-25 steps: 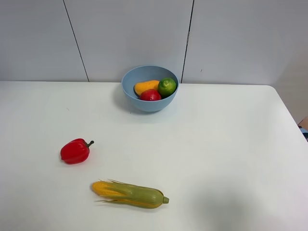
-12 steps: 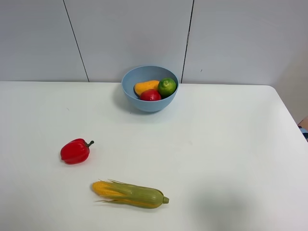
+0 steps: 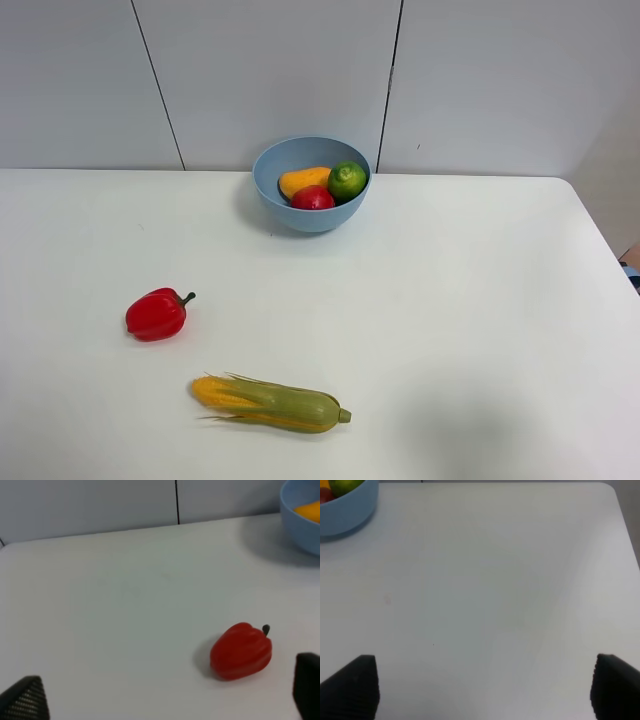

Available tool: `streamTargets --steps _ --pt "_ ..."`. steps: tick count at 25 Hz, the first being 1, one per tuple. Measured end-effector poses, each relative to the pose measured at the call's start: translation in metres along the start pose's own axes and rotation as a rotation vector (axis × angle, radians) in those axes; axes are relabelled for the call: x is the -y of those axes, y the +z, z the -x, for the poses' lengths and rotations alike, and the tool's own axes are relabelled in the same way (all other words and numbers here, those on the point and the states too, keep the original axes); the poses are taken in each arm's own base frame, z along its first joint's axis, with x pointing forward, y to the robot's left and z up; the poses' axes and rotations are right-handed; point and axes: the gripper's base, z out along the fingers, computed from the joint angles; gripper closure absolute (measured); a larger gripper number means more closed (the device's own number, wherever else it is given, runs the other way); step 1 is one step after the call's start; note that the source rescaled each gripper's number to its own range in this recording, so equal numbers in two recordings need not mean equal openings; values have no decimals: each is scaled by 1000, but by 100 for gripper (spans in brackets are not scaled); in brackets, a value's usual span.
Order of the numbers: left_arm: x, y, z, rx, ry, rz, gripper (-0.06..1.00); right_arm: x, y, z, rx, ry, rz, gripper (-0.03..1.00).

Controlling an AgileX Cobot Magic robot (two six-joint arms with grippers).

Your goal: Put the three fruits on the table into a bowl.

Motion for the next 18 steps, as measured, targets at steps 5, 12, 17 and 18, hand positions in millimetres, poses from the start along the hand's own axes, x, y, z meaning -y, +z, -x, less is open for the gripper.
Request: streamTargets --steps 5,12,17,18 --pt "1 4 -12 -80 8 -15 -4 0 0 0 0 0 0 52" --pt "1 4 -12 -83 9 -15 -5 0 0 0 0 0 0 52" --pt "1 4 -12 -82 13 -24 -5 0 0 0 0 0 0 52" --pt "1 4 -12 -82 15 -30 -5 0 0 0 0 0 0 52"
